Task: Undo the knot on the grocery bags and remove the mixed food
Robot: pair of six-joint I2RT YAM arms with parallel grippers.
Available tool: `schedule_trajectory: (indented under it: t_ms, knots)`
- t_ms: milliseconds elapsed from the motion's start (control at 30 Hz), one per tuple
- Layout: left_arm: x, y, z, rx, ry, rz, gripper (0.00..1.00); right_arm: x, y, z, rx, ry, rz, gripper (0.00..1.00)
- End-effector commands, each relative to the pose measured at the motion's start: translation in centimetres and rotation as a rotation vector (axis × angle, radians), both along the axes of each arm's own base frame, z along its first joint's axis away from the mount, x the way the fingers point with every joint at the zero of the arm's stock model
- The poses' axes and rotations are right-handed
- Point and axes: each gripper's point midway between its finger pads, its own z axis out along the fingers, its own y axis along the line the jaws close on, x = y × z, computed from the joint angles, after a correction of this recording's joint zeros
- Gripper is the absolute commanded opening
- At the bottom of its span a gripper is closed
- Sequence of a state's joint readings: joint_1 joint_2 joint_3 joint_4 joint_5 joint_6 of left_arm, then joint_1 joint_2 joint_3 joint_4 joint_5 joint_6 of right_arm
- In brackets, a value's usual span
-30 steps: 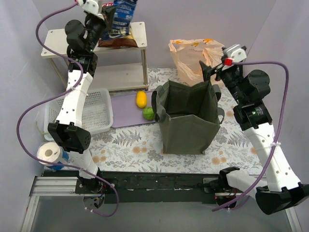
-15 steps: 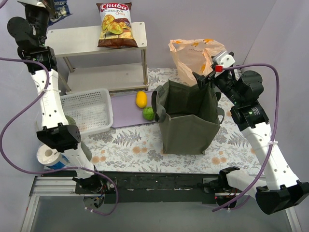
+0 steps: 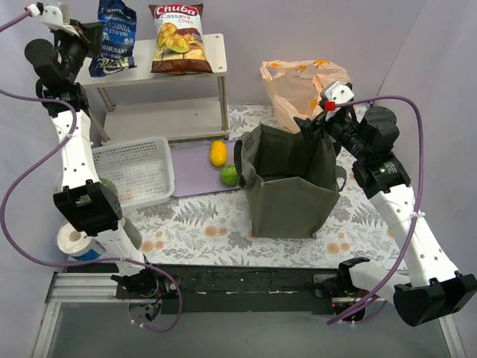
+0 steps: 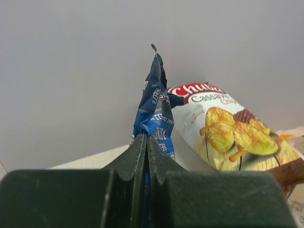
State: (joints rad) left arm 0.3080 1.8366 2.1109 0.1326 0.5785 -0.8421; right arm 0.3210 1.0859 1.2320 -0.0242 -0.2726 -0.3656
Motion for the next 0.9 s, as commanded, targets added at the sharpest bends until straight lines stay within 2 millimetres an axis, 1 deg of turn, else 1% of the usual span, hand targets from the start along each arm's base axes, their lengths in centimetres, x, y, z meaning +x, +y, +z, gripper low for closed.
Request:
schedule_trajectory:
  t_ms: [0, 33, 67, 133, 167, 267, 300, 367, 400, 433, 467, 500, 567, 633, 667, 700, 733, 767, 800, 833, 867]
  knots:
    - [-1.3, -0.6, -0.6, 0.021, 0.019, -0.046, 0.0, -0.2, -0.1, 1.2, 0.001, -0.023, -0.003, 0.98]
    - [-1.0, -0.5, -1.2, 0.01, 0.033, -0.048, 0.0, -0.1, -0.2, 1.1, 0.001, -0.022, -0.008, 0.99]
    - [-0.2, -0.2, -2.5, 0.001, 0.058, -0.051, 0.0, 0.0, -0.4, 1.2, 0.002, -0.024, -0.019, 0.99]
    - [0.6, 0.4, -3.6, -0.013, 0.081, -0.051, 0.0, 0.1, -0.4, 1.1, -0.006, -0.021, -0.021, 0.99]
    - [1.6, 1.0, -4.6, -0.037, 0.101, -0.051, 0.0, 0.2, -0.4, 1.1, -0.01, -0.02, -0.024, 0.99]
    - [3.1, 2.5, -5.5, -0.063, 0.115, -0.025, 0.0, 0.4, -0.5, 1.1, -0.018, -0.022, -0.029, 0.98]
    - [4.3, 3.0, -6.6, -0.064, 0.136, -0.02, 0.0, 0.5, -0.5, 1.0, -0.02, -0.02, -0.031, 0.98]
    - [5.3, 3.4, -7.0, -0.061, 0.144, -0.019, 0.0, 0.7, -0.5, 1.0, -0.023, -0.019, -0.034, 0.99]
    - [6.2, 3.8, -7.5, -0.07, 0.148, -0.017, 0.0, 0.8, -0.5, 0.8, -0.025, -0.015, -0.035, 0.98]
    - [6.6, 4.0, -7.6, -0.078, 0.148, -0.014, 0.07, 0.9, -0.5, 0.8, -0.026, -0.014, -0.035, 0.99]
    - [6.9, 4.2, -7.8, -0.088, 0.146, -0.01, 0.32, 0.9, -0.4, 0.6, -0.031, -0.012, -0.032, 0.99]
    - [7.2, 4.3, -8.0, -0.094, 0.146, -0.009, 0.44, 1.0, -0.3, 0.6, -0.031, -0.01, -0.031, 0.98]
    - [7.3, 4.7, -7.7, -0.099, 0.135, 0.013, 0.64, 1.1, -0.3, 0.6, -0.034, -0.007, -0.031, 0.98]
    - [7.1, 5.1, -7.4, -0.091, 0.127, 0.049, 0.7, 1.2, -0.3, 0.5, -0.037, -0.004, -0.029, 0.99]
    - [7.0, 5.8, -7.1, -0.1, 0.116, 0.096, 0.73, 1.2, -0.3, 0.4, -0.039, -0.002, -0.029, 0.99]
    - [6.7, 6.2, -6.6, -0.095, 0.104, 0.125, 0.79, 1.2, -0.3, 0.2, -0.042, -0.001, -0.031, 0.99]
    - [6.0, 6.5, -5.9, -0.084, 0.085, 0.151, 0.81, 1.2, -0.3, 0.0, -0.043, 0.002, -0.031, 0.98]
    - [5.3, 6.6, -4.9, -0.083, 0.061, 0.17, 0.83, 1.2, -0.4, -0.1, -0.044, 0.004, -0.034, 0.98]
    - [4.8, 6.5, -4.1, -0.082, 0.042, 0.181, 0.88, 1.1, -0.4, -0.1, -0.044, 0.004, -0.034, 0.99]
    - [4.0, 6.1, -2.7, -0.068, -0.003, 0.174, 0.9, 1.0, -0.5, -0.6, -0.046, 0.011, -0.035, 0.99]
    - [2.4, 5.3, -0.9, -0.056, -0.044, 0.163, 0.91, 0.9, -0.5, -0.7, -0.046, 0.011, -0.034, 0.99]
